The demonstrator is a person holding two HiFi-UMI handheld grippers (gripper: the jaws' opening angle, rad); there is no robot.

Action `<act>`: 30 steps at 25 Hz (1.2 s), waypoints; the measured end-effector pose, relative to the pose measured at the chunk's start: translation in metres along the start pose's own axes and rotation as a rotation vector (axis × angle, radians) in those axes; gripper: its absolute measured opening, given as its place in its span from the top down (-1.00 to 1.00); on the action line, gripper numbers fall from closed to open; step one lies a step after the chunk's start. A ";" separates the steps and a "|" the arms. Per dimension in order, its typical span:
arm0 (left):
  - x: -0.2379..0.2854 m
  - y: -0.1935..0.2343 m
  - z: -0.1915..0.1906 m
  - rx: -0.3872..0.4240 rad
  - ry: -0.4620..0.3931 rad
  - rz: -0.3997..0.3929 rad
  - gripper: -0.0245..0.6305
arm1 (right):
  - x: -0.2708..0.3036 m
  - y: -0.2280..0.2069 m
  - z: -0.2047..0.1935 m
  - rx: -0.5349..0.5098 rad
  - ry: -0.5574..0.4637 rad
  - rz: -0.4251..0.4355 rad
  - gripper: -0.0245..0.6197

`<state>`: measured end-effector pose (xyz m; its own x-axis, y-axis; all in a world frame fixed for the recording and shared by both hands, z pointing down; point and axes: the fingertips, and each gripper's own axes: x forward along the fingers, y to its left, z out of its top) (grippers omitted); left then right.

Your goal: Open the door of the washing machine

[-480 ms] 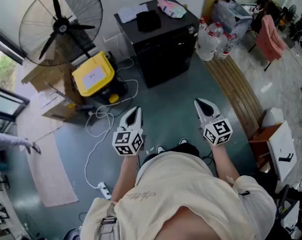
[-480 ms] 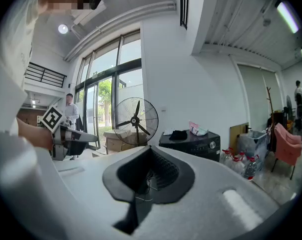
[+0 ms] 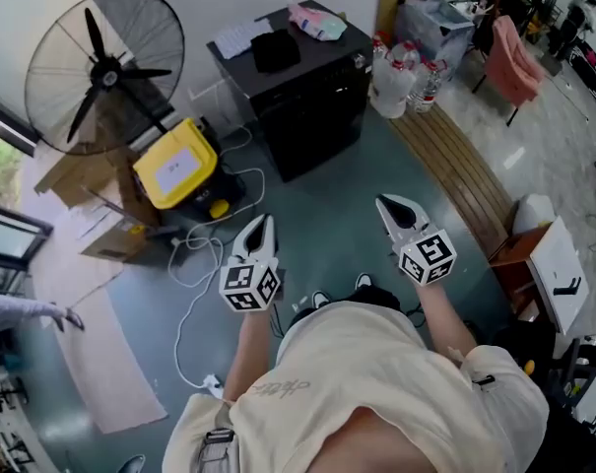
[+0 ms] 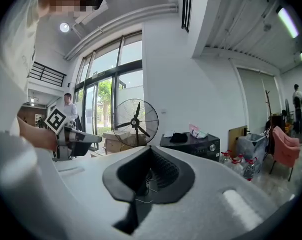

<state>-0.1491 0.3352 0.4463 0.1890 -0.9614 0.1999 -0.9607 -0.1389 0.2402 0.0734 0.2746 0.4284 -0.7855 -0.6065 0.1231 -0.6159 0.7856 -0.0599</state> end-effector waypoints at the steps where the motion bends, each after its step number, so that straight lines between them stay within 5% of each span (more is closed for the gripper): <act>1: 0.001 0.001 0.000 -0.003 0.000 -0.003 0.87 | 0.000 0.002 0.001 -0.001 -0.003 0.007 0.92; 14: 0.010 0.011 -0.016 -0.032 0.047 -0.044 0.87 | 0.018 0.018 -0.009 -0.015 0.033 0.011 0.91; 16: 0.011 0.015 -0.014 -0.031 0.046 -0.042 0.87 | 0.023 0.020 -0.010 -0.003 0.050 0.033 0.40; 30: 0.014 0.042 -0.026 -0.064 0.053 -0.016 0.87 | 0.029 0.017 -0.022 -0.008 0.104 -0.001 0.40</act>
<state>-0.1814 0.3223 0.4841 0.2162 -0.9450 0.2453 -0.9429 -0.1369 0.3038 0.0410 0.2730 0.4532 -0.7739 -0.5918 0.2254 -0.6161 0.7860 -0.0515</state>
